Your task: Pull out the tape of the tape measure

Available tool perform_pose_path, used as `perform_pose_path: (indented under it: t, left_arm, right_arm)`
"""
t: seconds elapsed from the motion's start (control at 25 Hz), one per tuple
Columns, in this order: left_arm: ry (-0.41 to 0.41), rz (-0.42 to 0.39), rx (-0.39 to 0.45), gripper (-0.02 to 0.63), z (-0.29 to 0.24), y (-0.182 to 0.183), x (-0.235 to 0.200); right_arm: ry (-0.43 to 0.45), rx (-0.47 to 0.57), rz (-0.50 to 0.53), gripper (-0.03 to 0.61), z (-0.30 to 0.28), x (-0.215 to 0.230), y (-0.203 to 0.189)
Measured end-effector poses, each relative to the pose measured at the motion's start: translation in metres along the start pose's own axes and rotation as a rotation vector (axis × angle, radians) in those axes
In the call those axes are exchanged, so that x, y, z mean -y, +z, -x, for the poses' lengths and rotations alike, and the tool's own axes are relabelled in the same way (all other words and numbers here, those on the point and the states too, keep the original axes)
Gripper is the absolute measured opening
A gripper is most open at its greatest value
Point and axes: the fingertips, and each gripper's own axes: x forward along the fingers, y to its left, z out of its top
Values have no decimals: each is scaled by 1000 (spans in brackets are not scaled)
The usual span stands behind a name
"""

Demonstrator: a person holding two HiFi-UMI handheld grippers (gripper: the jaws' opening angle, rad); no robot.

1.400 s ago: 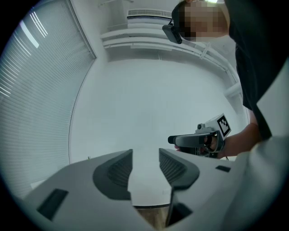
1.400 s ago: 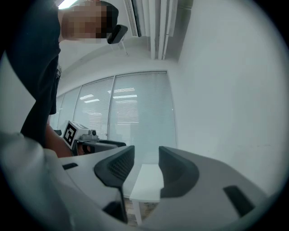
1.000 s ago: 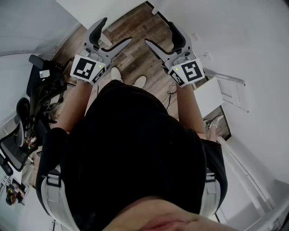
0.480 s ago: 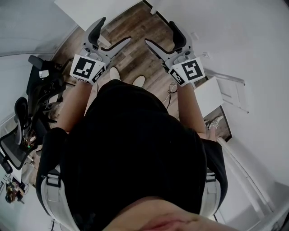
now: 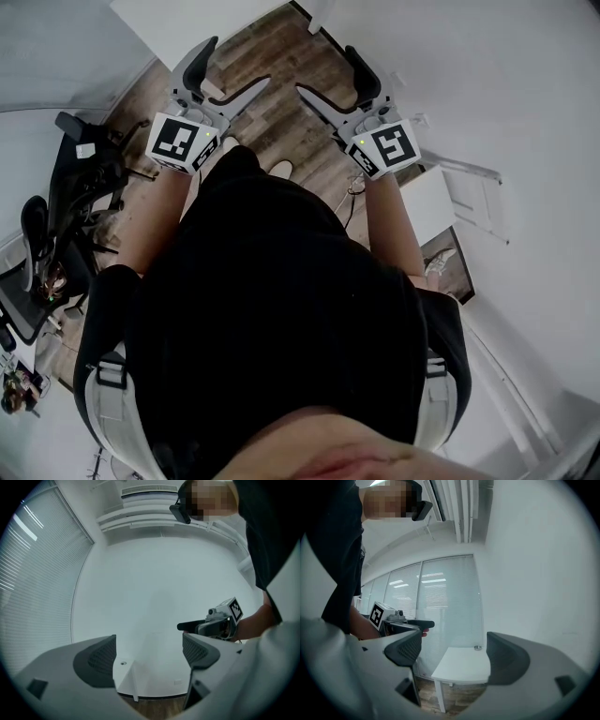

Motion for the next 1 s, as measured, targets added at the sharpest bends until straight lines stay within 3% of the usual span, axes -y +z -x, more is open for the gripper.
perform_pose_path:
  t: [0.4,1.0]
  left_arm:
    - [23,25,-19,437,-33,-19,-35]
    - [-18,18,-8,437,-134,-14,-155]
  right_arm:
    - [26,-28,-9,423,-35,36,-17]
    - [11,-55,0,422,-166,132,-11]
